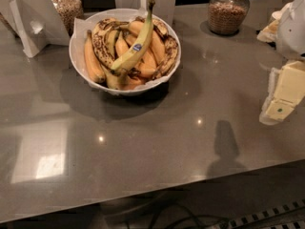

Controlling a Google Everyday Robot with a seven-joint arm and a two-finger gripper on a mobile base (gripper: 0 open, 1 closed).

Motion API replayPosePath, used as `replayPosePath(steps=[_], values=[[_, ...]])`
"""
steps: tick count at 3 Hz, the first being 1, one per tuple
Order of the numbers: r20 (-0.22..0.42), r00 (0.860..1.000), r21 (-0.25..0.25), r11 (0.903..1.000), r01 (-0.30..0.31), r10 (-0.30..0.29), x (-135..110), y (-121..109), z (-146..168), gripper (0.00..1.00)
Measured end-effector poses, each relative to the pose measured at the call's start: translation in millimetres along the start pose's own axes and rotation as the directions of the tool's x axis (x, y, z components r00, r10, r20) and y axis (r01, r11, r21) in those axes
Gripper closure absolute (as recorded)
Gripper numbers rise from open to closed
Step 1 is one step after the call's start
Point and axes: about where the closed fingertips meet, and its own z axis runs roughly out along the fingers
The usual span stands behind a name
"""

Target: Pick banana from white bowl

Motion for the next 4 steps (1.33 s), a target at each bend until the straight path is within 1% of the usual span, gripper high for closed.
replayPosePath(steps=[1,2,3,4], values=[[0.0,1.0,0.0,1.0,0.0,0.0,-0.1,0.0,0.0,0.0],[0.072,0.994,0.061,0.9947,0.083,-0.087,-17.1,-12.9,-0.2,0.0],[0.181,0.951,0.137,0.9644,0.227,-0.249,-49.7,-38.1,2.3,0.0],[0.242,0.862,0.179,0.8936,0.412,-0.446,-87.1,-62.1,5.8,0.0]])
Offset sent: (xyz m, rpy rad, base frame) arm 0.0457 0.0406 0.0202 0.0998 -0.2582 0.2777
